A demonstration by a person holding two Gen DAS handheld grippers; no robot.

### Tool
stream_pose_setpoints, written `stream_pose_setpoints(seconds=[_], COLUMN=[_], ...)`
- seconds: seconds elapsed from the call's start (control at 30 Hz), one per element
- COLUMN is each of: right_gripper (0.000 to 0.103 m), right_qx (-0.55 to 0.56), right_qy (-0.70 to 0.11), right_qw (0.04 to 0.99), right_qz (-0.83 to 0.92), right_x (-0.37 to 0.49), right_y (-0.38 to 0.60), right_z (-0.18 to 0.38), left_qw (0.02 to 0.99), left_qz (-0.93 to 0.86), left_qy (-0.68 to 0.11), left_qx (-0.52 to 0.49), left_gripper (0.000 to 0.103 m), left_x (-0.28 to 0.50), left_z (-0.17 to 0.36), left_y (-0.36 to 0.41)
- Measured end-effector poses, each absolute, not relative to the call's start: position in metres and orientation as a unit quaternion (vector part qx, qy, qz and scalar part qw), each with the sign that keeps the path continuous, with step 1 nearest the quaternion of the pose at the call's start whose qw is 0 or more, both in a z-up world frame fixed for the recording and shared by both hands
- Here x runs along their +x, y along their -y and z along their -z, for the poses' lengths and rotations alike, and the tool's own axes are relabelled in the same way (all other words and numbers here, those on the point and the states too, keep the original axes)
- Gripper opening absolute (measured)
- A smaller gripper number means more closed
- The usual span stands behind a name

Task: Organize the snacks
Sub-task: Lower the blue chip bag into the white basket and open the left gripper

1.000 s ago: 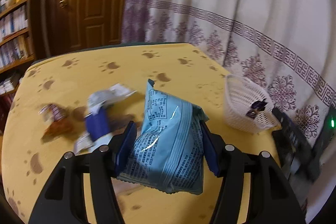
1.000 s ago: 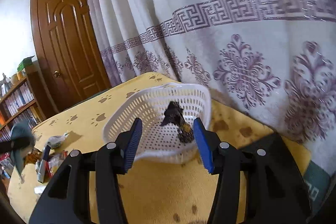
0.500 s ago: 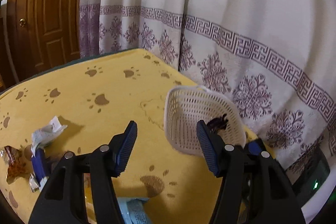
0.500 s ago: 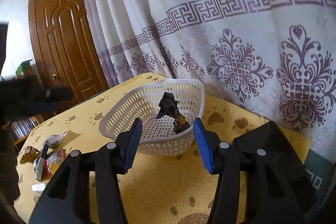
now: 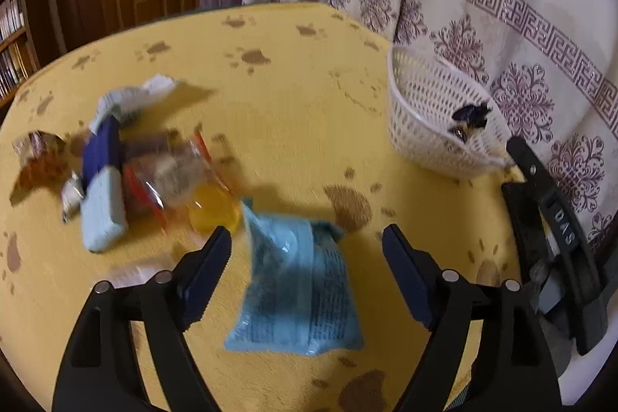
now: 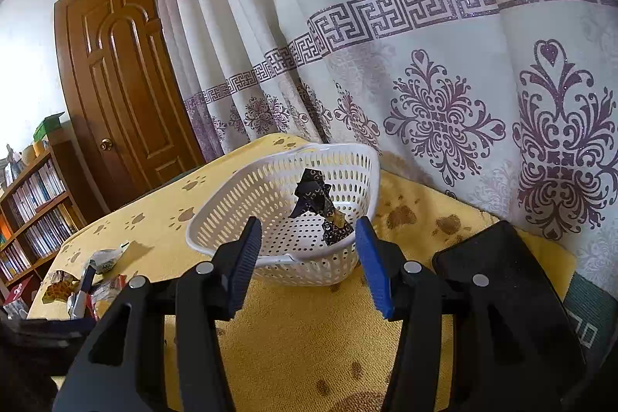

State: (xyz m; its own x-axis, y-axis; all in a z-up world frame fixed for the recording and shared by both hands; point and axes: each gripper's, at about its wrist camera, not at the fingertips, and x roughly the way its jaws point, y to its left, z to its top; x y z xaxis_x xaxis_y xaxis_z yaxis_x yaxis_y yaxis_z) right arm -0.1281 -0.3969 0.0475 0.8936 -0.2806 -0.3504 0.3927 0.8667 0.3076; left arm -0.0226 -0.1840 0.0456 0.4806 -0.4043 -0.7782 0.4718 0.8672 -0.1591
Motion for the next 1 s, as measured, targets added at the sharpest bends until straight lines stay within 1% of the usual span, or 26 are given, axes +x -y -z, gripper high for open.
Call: stream_pose_setpoints(seconds=[0.03,0.13,0.2,0.23,0.27,0.3,0.33,0.43,0.57,0.73,0.87,1.0], right_gripper=[0.052,0.052,0.052,0.052,0.052,0.052,0.052,0.052,0.052,0.052,0.052,0.052], right_qx=[0.189,0.192,0.193,0.194,0.194,0.194,0.194,0.195,0.199,0.199,0.199,0.198], right_qy=[-0.148,-0.149,-0.149,-0.149,-0.149,-0.149,-0.149,-0.147,-0.147,-0.147,-0.147,-0.149], right_qw=[0.955,0.954,0.954,0.954,0.954,0.954,0.954,0.954,0.952,0.952,0.952,0.951], right_qz=[0.177,0.176,0.175,0.175,0.175,0.175,0.175,0.176,0.179,0.18,0.182,0.183], right_x=[-0.128,-0.129,-0.129,-0.129,-0.129,-0.129,-0.129,-0.13,-0.13,-0.13,-0.131,-0.13], right_y=[0.397,0.398,0.398,0.398,0.398,0.398,0.398,0.399,0.401,0.4,0.4,0.4], right_z=[-0.047,-0.046,-0.046,-0.046,-0.046,-0.046,-0.046,-0.046,-0.046,-0.046,-0.046,-0.046], left_qw=[0.859,0.865,0.867,0.866,0.865,0.865,0.866,0.871,0.884,0.891,0.886,0.872], left_qz=[0.254,0.24,0.231,0.229,0.224,0.225,0.228,0.242,0.261,0.294,0.328,0.363], left_qy=[-0.442,-0.435,-0.431,-0.432,-0.435,-0.434,-0.431,-0.414,-0.373,-0.333,-0.314,-0.321], left_qx=[0.041,0.074,0.096,0.102,0.112,0.113,0.112,0.108,0.103,0.092,0.09,0.074], left_gripper=[0.084,0.084,0.081,0.066,0.058,0.057,0.054,0.053,0.053,0.053,0.053,0.054], left_x=[-0.024,-0.026,-0.027,-0.026,-0.025,-0.025,-0.025,-0.029,-0.032,-0.017,-0.004,0.013], left_z=[-0.043,-0.033,-0.024,-0.021,-0.017,-0.017,-0.018,-0.032,-0.063,-0.104,-0.12,-0.12], left_y=[0.188,0.198,0.203,0.203,0.204,0.204,0.204,0.205,0.213,0.243,0.277,0.308])
